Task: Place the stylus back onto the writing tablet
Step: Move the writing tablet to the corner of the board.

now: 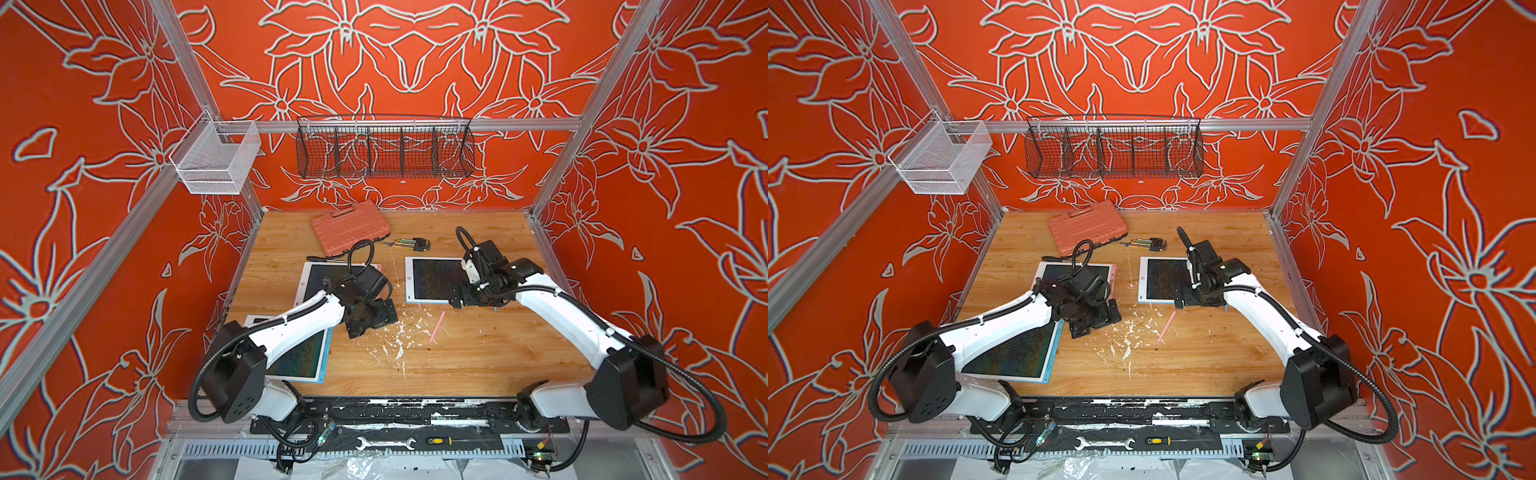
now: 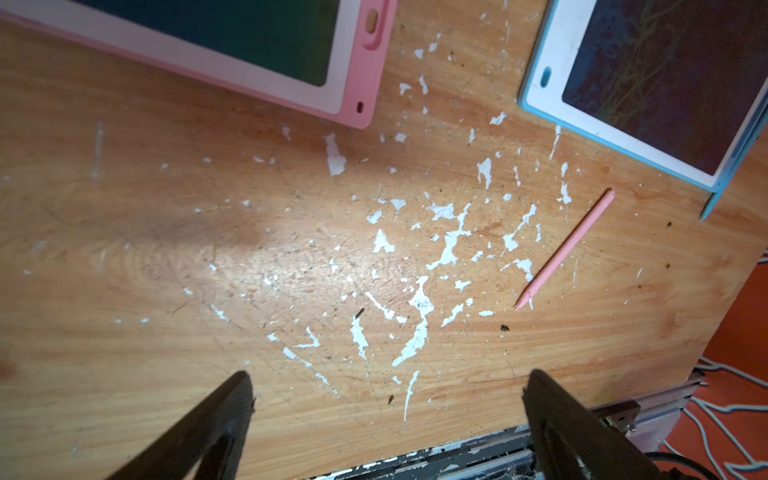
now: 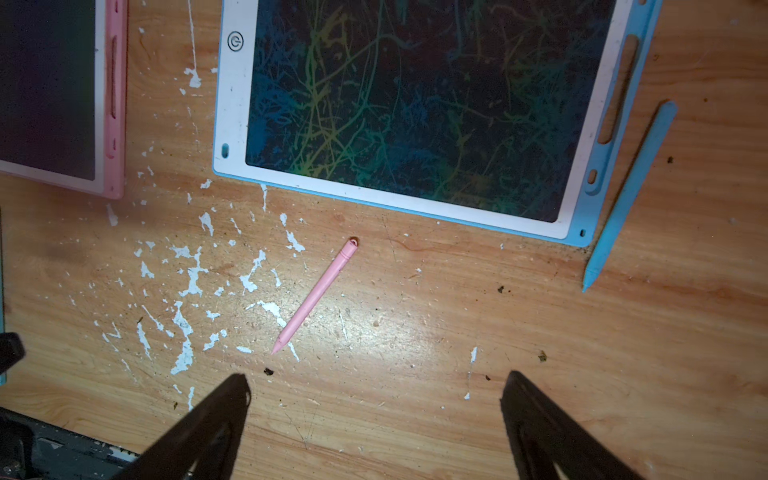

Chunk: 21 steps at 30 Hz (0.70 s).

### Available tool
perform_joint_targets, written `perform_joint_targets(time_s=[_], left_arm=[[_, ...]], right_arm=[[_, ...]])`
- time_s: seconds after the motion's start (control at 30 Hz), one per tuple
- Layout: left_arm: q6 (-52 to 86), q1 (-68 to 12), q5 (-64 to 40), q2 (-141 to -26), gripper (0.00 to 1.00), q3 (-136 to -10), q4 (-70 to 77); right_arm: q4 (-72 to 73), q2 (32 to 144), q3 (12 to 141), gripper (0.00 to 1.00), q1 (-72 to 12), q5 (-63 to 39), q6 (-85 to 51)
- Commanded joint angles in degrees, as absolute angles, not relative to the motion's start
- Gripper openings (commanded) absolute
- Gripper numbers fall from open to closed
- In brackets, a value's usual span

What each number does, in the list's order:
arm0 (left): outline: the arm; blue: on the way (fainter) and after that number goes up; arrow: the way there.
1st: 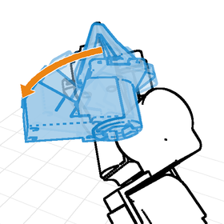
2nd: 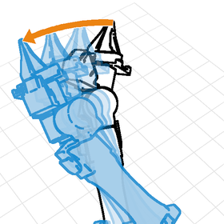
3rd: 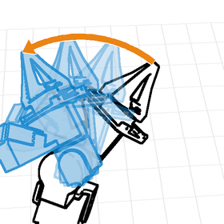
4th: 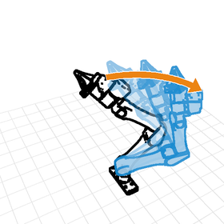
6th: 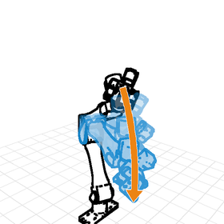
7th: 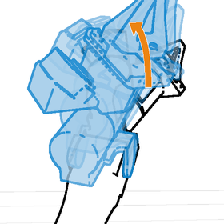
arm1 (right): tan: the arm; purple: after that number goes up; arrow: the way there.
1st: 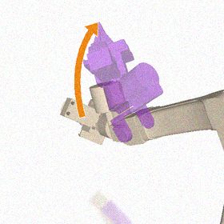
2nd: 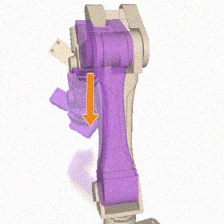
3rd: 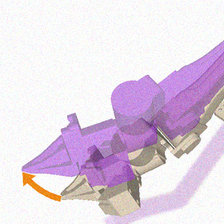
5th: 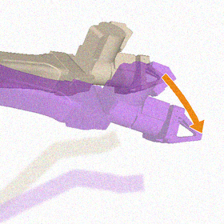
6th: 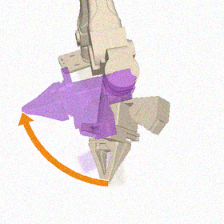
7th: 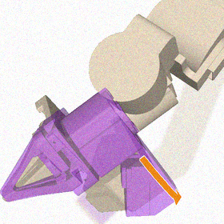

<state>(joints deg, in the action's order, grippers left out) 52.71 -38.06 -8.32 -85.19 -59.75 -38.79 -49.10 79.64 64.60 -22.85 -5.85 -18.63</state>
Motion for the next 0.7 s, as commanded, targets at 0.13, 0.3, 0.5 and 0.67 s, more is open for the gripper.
perform_joint_targets(time_s=[0.13,0.3,0.5,0.67], left_arm=[[49.2,-39.7,-9.7,-93.9,0.99,-69.1,-39.7],[47.8,-39.8,-12.6,-99.4,0.99,-74.7,-38.2],[46.1,-39.8,-14.5,-106.2,0.99,-83.4,-39.8],[45.0,-39.9,-14.6,-111.0,0.98,-90.2,-42.2]], right_arm=[[-51.6,84.0,70.3,0.97,-20.7,-2.6,-18.1],[-51.6,86.6,72.3,0.97,-18.1,-2.0,-18.1],[-51.7,90.3,75.0,0.97,-14.0,-3.1,-18.5],[-51.2,92.7,76.7,0.97,-9.9,-4.4,-19.8]])
